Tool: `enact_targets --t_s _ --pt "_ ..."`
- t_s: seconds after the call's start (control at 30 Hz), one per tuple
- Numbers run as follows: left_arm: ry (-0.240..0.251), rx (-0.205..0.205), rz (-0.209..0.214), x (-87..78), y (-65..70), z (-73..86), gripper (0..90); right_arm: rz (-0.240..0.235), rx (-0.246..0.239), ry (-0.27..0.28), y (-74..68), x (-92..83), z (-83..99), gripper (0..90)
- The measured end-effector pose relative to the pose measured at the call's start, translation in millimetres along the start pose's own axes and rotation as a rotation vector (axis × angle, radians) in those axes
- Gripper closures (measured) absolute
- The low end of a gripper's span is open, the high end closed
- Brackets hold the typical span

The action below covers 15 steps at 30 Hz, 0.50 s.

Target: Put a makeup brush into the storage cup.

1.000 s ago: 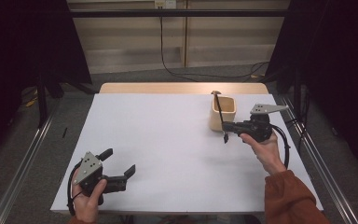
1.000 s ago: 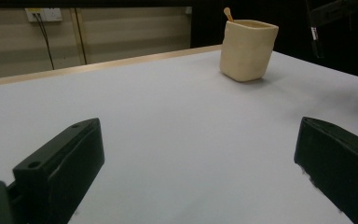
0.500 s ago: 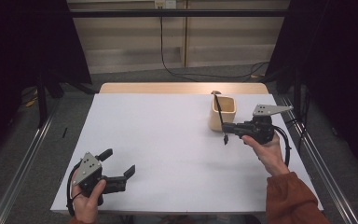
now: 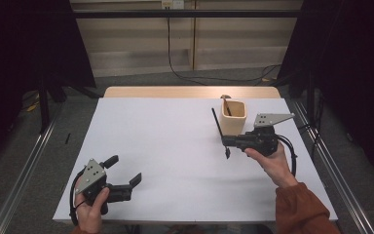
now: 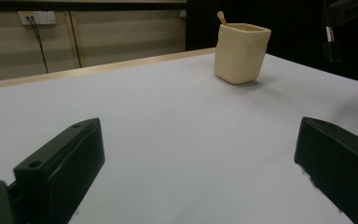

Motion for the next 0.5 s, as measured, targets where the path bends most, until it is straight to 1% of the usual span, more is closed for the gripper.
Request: enact_targets --t_s 0.17,0.4,0.5 --pt "0.002 0.003 0.002 0.1 0.2 -0.2 1.5 -0.021 -0.012 -0.032 -8.1 7.7 3.0 86.1" --pt "0.002 0.003 0.004 0.5 1.1 0.0 1.4 -0.056 -0.044 -0.05 -24.4 15.3 0.1 86.1" --pt "0.0 0.003 0.001 0.2 0.7 0.4 1.4 -0.071 -0.054 -0.078 -29.7 20.4 1.5 86.1"
Point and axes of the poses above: each handheld gripper's, and its own axes: x roughly forward along the jaws, z roughly out of its underside, y roughly to its right, the point moved 7 cm from there along x, roughly forward along the jaws, and after that the axes turned 10 degrees about x, right-handed, at the moved point
